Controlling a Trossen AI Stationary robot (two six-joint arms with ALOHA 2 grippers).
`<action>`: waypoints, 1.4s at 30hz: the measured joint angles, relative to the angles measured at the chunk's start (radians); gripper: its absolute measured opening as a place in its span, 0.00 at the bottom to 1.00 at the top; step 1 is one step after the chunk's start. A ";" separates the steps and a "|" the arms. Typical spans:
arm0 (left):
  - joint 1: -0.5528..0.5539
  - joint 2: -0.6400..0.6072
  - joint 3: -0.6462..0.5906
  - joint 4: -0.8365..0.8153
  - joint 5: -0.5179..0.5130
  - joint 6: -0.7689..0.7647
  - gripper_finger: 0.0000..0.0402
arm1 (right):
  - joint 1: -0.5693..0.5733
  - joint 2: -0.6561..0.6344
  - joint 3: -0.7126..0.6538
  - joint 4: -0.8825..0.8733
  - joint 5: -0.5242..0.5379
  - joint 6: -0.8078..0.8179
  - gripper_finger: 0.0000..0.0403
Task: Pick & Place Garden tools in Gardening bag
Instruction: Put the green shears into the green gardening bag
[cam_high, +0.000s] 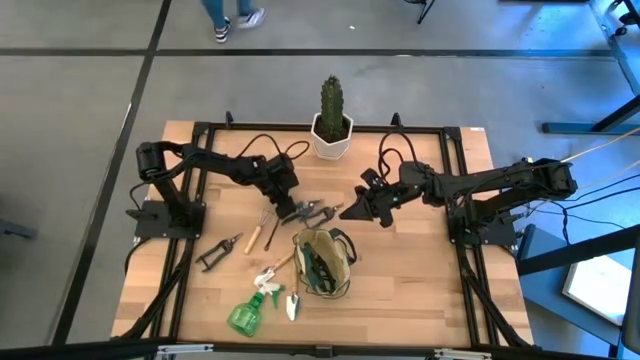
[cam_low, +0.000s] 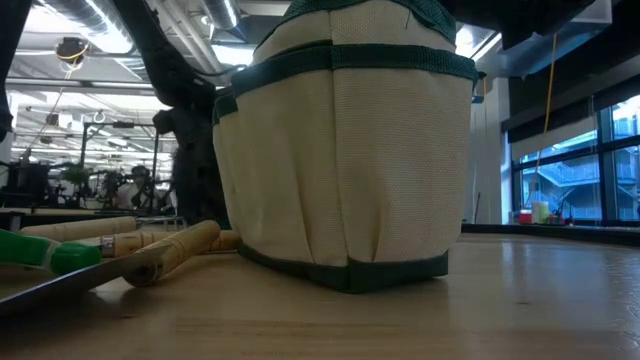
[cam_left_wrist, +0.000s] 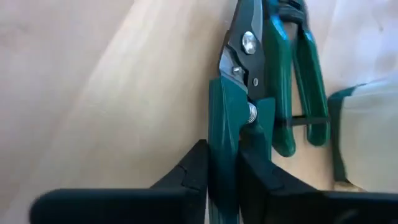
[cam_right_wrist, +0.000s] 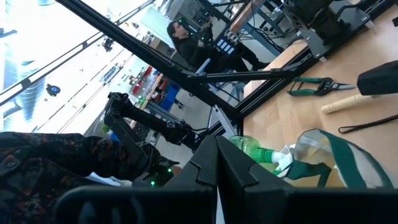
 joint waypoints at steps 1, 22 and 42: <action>0.000 -0.004 -0.001 -0.005 0.014 -0.013 0.11 | 0.000 0.000 0.000 0.002 -0.001 0.000 0.00; -0.064 -0.584 -0.003 -0.050 -0.327 -0.309 0.11 | 0.063 -0.003 0.001 0.076 -0.144 0.020 0.00; -0.540 -0.652 0.038 0.270 -0.705 -0.214 0.11 | 0.160 -0.010 0.261 0.013 -0.284 -0.184 0.00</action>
